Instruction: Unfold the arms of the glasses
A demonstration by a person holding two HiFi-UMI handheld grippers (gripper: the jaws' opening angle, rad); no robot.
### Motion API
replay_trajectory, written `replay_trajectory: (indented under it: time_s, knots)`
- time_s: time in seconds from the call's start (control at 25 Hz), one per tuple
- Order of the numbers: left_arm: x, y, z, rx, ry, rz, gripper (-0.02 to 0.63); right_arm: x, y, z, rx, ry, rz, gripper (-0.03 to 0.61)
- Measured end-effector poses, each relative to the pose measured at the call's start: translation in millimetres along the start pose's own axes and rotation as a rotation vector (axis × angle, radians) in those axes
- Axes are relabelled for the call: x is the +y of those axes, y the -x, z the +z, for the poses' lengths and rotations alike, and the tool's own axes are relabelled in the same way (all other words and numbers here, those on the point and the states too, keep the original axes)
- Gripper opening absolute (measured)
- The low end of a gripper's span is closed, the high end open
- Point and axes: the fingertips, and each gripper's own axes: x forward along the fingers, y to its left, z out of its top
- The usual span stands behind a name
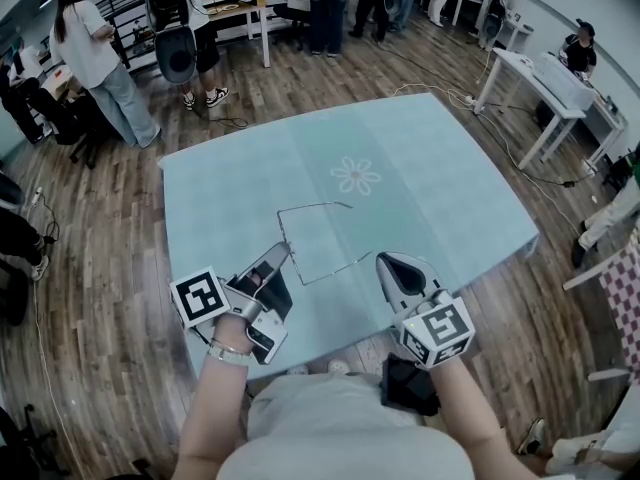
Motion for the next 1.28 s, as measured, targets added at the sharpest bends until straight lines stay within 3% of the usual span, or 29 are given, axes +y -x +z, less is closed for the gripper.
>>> replay_trajectory:
  time_s: [0.2, 0.6, 0.88, 1.12, 1.28]
  knots:
    - [1.1, -1.0, 1.4, -0.027, -0.001, 0.003, 0.011, -5.6, 2.6, 15.1, -0.021, -0.024, -0.026, 0.006]
    - [8.0, 2.4, 11.9, -0.199, -0.027, -0.015, 0.011, -6.6, -3.2, 31.1, -0.051, -0.056, -0.085, 0.006]
    - [23.1, -2.3, 4.4, -0.267, -0.051, -0.003, 0.011, 4.1, -13.7, 31.3, -0.068, -0.079, -0.092, 0.006]
    - [23.8, 2.7, 13.8, -0.407, -0.099, 0.019, 0.011, 9.9, -23.7, 39.1, -0.076, -0.077, -0.111, 0.006]
    - [12.8, 2.8, 14.0, -0.484, -0.095, -0.06, 0.011, 13.3, -24.6, 36.2, -0.081, -0.064, -0.116, 0.006]
